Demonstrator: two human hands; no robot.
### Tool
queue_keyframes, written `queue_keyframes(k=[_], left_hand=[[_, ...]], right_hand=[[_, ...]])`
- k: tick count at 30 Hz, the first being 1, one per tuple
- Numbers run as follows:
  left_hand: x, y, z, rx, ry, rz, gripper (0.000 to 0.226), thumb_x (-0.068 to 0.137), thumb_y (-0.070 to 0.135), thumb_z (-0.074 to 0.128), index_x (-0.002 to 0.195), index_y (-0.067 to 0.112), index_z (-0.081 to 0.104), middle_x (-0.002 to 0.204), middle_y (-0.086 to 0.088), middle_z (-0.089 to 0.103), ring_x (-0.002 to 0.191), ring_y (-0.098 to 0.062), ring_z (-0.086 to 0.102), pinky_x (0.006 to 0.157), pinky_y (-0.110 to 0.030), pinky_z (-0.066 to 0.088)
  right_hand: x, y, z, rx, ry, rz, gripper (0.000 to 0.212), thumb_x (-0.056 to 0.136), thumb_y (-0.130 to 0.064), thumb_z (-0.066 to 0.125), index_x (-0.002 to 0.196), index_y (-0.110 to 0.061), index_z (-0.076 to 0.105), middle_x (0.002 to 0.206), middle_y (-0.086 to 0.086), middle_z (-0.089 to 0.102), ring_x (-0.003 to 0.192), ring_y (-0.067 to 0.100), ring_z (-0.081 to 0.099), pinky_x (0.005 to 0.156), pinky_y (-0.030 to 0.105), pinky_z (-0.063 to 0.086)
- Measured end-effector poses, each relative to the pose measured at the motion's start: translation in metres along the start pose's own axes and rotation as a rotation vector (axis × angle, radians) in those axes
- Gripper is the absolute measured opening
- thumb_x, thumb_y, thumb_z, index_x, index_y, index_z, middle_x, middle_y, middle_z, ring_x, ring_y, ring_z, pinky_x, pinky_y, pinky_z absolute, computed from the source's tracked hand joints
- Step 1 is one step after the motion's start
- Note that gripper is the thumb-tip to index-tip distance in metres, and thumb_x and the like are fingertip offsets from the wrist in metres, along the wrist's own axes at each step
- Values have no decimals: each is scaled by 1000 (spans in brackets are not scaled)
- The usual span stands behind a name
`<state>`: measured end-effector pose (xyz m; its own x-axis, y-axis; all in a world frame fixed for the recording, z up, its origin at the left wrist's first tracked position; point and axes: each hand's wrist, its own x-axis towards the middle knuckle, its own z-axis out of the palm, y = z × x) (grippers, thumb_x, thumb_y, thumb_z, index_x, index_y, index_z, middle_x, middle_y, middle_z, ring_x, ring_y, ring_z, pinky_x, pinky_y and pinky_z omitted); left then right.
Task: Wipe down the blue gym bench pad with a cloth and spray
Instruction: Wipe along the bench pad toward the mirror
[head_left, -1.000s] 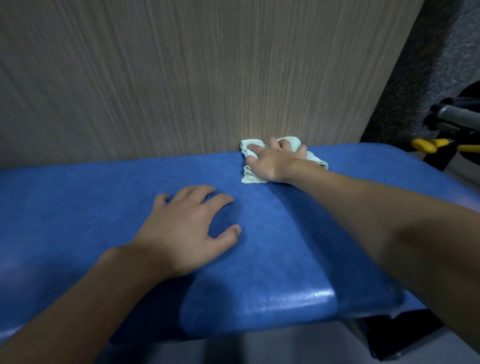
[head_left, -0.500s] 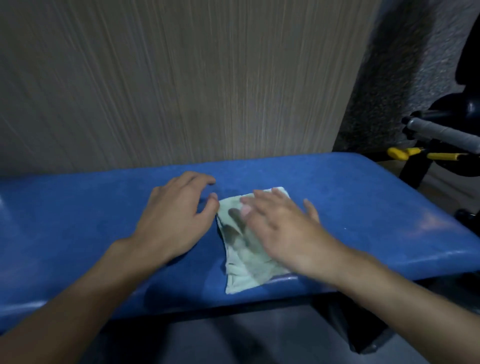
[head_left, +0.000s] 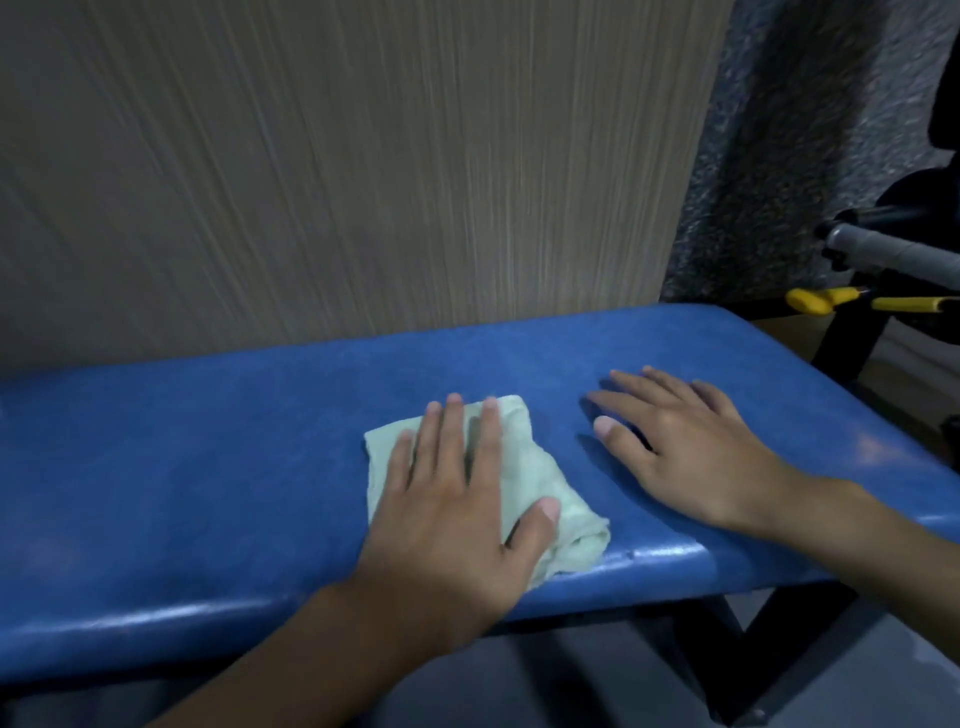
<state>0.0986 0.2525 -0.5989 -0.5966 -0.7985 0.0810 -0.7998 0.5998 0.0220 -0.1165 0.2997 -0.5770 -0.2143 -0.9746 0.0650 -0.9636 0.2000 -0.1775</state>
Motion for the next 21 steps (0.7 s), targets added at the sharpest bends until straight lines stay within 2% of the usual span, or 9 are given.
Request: queue_keyframes(k=[2, 6, 11, 13, 15, 18, 21], left_hand=[[9, -4, -4, 26, -91, -87, 105, 68, 76, -11, 157, 21, -10, 166, -6, -15, 151, -23, -17, 121, -50, -8], [64, -14, -7, -15, -172, -107, 91, 83, 76, 10, 158, 26, -6, 166, -2, -13, 152, -24, -17, 120, -54, -8], [173, -60, 1, -54, -126, -140, 95, 79, 81, 10, 158, 29, 4, 166, -3, 5, 153, -23, -1, 120, -53, 0], [197, -71, 1, -78, -83, -159, 86, 84, 76, 15, 157, 30, 12, 159, -3, 18, 148, -22, 9, 119, -49, 5], [204, -72, 1, -78, -57, -147, 78, 89, 72, 19, 156, 32, 15, 155, -2, 21, 145, -19, 12, 118, -46, 6], [176, -66, 0, -77, -105, -117, 79, 88, 74, 18, 157, 38, 4, 163, 0, 7, 150, -17, 0, 120, -50, -1], [112, -52, -5, -79, -174, -20, 86, 78, 80, 6, 153, 44, -13, 167, 1, -6, 152, -16, -12, 120, -53, -6]], right_hand=[[8, -4, 4, -37, -88, 1, 61, 95, -64, 13, 153, -44, 19, 165, -14, 6, 152, 17, 1, 120, 51, 2], [11, -3, 9, -90, -115, -8, 67, 92, -67, 6, 155, -44, 6, 166, -13, -4, 152, 19, -6, 120, 53, -2], [10, -1, 13, -73, -53, -23, 81, 78, -71, -8, 153, -45, 8, 165, -17, 1, 151, 15, -5, 120, 51, 0], [10, -1, 14, -63, -39, -20, 79, 79, -70, -7, 152, -46, 10, 164, -18, 2, 151, 13, -4, 121, 49, 0], [10, -1, 13, -52, -36, -12, 76, 82, -71, -5, 152, -46, 11, 164, -19, 3, 151, 12, -4, 121, 48, 0], [9, -1, 12, -35, -37, -8, 71, 87, -71, 1, 152, -46, 14, 164, -18, 5, 151, 13, -2, 121, 48, 0], [10, -2, 11, -38, -40, -10, 81, 78, -73, -5, 152, -47, 15, 164, -18, 7, 151, 13, 1, 120, 48, 2]])
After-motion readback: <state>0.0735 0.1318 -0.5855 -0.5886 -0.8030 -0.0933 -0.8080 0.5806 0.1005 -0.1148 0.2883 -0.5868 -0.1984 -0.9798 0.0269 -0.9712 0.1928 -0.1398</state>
